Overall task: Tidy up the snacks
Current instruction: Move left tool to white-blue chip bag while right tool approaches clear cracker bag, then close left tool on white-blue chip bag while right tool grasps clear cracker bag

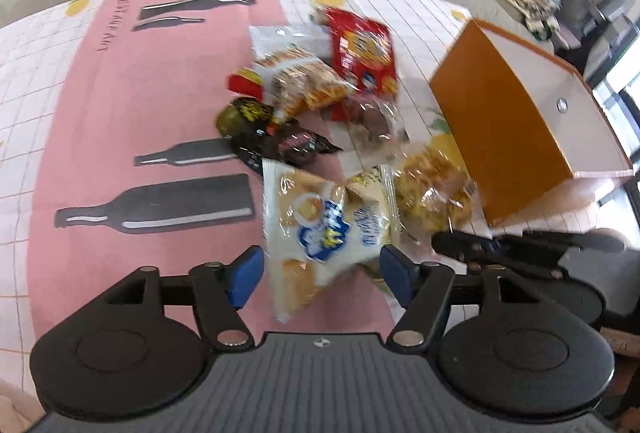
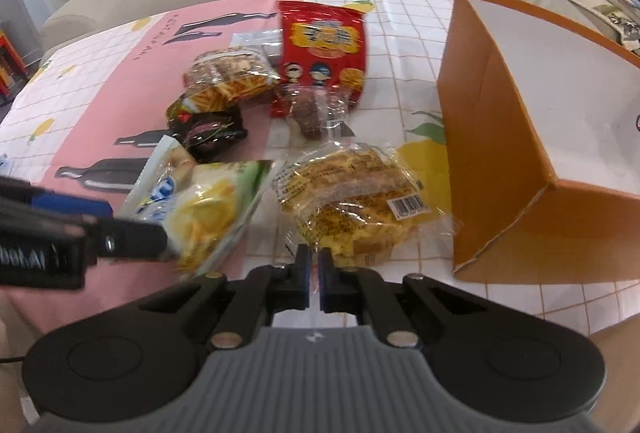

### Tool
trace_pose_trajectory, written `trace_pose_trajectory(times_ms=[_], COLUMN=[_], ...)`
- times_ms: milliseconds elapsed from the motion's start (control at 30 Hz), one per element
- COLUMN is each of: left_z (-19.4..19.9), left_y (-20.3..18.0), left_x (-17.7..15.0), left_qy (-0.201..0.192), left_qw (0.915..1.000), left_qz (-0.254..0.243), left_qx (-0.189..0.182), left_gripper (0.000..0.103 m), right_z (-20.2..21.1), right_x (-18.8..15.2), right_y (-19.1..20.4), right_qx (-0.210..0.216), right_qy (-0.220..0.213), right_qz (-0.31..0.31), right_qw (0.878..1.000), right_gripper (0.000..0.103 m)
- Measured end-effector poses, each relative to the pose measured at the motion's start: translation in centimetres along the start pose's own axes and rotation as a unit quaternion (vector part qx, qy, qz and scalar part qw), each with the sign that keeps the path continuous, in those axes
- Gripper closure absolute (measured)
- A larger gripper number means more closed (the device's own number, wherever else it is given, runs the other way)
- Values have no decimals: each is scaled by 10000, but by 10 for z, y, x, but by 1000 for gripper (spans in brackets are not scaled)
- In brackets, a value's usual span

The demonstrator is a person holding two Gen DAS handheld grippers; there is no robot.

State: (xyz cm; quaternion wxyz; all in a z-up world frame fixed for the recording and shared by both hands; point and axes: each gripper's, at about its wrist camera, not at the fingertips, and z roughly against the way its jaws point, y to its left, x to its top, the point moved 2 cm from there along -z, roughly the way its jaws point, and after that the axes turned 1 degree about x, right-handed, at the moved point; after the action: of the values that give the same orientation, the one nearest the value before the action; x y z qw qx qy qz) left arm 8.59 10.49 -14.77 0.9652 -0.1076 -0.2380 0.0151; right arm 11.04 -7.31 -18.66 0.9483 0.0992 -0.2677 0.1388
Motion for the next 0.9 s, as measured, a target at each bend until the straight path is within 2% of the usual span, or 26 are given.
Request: trace_pose_trajectory(times_ms=[67,133,167,200,233,300,433,533,700,800,900], left_z=[-1,-4,-7,-12,-17,-24,-35,-40,-49,-54,-52], left_y=[7,11,13,14,15,19,24,24,24,23,23], left_x=[5,8,9,9,9,9,8,12,16,18,19], left_qy=[-23,-58,-17,41,88,169,301,335,381,370,259], left_qw=[9998,9995,9993,9989,9982,9953,9850,9804,9730,9690,9670], left_qz=[196,313,368,457,562,886,1560,1796,2127,2301,2406], left_qx=[16,-48,-77,-129,-182,-344,-670,-732,-813,-818,-801], left_gripper=[19,16,16,16,16,16,16,15,14,14,14], right_z=[2,9,12,16,19,22,6,-7,-19,-28,-28], right_x=[1,3,3,4,4,5,7,9,6,2,2], right_y=[0,0,-1,0,-1,1,11,14,11,9,12], right_qx=[65,-37,-97,-141,-173,-266,-538,-585,-719,-827,-923], right_qy=[-66,-265,-352,-487,-607,-787,-809,-698,-532,-392,-458], right_qz=[-49,-53,-44,-37,-24,90,668,864,929,972,1105], right_qw=[9999,9996,9993,9987,9980,9965,9930,9921,9917,9911,9885], right_gripper=[101,93,87,68,57,54,48,36,30,30,31])
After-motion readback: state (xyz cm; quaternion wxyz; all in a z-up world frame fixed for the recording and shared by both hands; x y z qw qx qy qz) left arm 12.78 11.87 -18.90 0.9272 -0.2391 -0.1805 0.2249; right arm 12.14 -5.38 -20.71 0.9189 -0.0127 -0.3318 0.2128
